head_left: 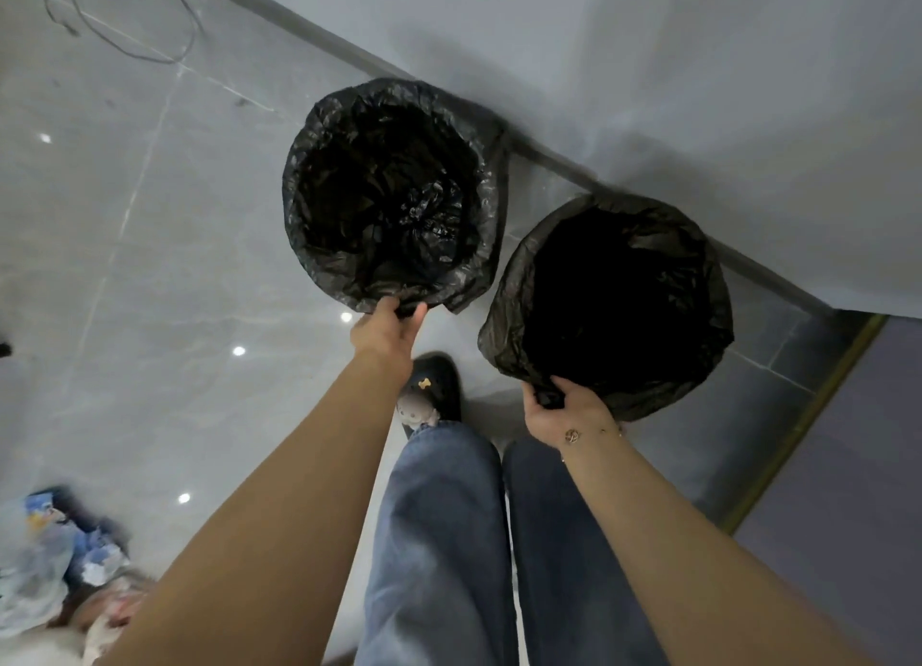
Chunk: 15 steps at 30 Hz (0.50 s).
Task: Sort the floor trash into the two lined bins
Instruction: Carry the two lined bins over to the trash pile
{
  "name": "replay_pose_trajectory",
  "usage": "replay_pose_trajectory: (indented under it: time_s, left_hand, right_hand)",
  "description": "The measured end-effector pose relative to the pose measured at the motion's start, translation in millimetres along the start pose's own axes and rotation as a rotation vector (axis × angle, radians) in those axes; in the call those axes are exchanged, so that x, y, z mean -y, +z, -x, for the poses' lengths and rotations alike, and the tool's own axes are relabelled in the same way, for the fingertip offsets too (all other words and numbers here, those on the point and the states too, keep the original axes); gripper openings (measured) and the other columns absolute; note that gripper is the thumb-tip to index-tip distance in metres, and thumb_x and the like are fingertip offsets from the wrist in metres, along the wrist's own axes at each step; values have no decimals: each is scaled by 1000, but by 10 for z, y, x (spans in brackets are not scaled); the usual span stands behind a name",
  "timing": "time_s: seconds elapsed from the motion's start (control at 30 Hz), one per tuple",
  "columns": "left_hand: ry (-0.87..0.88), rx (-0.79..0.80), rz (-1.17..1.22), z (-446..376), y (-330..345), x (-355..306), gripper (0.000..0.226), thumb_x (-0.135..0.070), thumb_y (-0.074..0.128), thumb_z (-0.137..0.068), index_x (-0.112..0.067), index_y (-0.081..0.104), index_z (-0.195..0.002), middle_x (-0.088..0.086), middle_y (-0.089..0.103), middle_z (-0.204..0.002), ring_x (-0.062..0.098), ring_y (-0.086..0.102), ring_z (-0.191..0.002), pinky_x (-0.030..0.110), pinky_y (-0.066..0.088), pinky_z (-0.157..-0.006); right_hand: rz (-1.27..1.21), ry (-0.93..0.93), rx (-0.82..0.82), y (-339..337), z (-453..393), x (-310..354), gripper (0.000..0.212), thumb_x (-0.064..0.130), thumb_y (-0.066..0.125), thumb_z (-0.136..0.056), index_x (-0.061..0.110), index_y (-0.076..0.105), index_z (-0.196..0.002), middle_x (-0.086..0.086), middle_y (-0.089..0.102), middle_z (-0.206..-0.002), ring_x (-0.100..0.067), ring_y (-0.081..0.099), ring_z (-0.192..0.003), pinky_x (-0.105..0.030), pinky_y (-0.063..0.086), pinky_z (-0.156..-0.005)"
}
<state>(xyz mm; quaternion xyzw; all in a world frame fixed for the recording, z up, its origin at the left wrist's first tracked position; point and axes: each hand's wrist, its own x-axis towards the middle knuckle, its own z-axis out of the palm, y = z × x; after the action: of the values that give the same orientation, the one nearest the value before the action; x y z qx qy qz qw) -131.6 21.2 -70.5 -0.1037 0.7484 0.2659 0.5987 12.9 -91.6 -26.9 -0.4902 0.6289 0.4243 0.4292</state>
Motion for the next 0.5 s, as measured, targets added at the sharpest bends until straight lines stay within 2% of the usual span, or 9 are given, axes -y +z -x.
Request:
replay_pose_trajectory:
  time_s: [0.07, 0.13, 0.2, 0.27, 0.37, 0.5]
  left_hand:
    - [8, -30, 30, 190, -60, -32, 19, -5, 58, -92, 6, 56, -108, 19, 66, -101, 21, 67, -71, 19, 55, -51]
    - [-34, -12, 87, 423, -151, -78, 8, -3, 58, -92, 5, 57, -94, 19, 64, -96, 23, 65, -75, 19, 55, -49]
    - [-67, -9, 132, 714, -278, -179, 7, -2, 58, -92, 4, 57, -89, 17, 63, -93, 23, 64, -78, 19, 55, -49]
    - [-68, -17, 191, 1045, -388, -281, 7, -2, 57, -92, 4, 57, -95, 16, 63, -94, 24, 64, -81, 19, 56, -51]
    - [-58, -47, 297, 1640, -575, -413, 20, -2, 57, -93, 5, 55, -111, 18, 63, -96, 25, 65, -83, 20, 56, -50]
    - [-15, -42, 391, 2568, -917, -495, 22, -4, 53, -96, 6, 51, -115, 19, 61, -94, 27, 64, -81, 18, 52, -44]
  right_hand:
    - [75, -3, -10, -20, 222, 28, 35, 3, 48, -97, 5, 53, -131, -7, 55, -134, -23, 51, -126, -29, 42, -105]
    - [141, -12, -23, -52, 472, -2, 34, 2, 49, -96, 3, 53, -130, -9, 55, -134, -25, 51, -126, -30, 40, -106]
    - [195, -35, -31, -91, 783, -73, 36, 0, 51, -95, 4, 52, -130, -11, 54, -135, -27, 51, -125, -33, 41, -106]
    - [269, -83, -4, -159, 1086, -155, 38, -2, 49, -95, 4, 49, -132, -13, 51, -137, -29, 49, -127, -34, 40, -107]
    - [379, -170, 28, -311, 1608, -292, 38, -4, 47, -95, 5, 47, -132, -15, 48, -138, -31, 47, -127, -37, 40, -107]
    - [547, -235, 110, -628, 2446, -382, 35, -4, 49, -94, 3, 48, -128, -18, 47, -134, -34, 47, -125, -41, 45, -100]
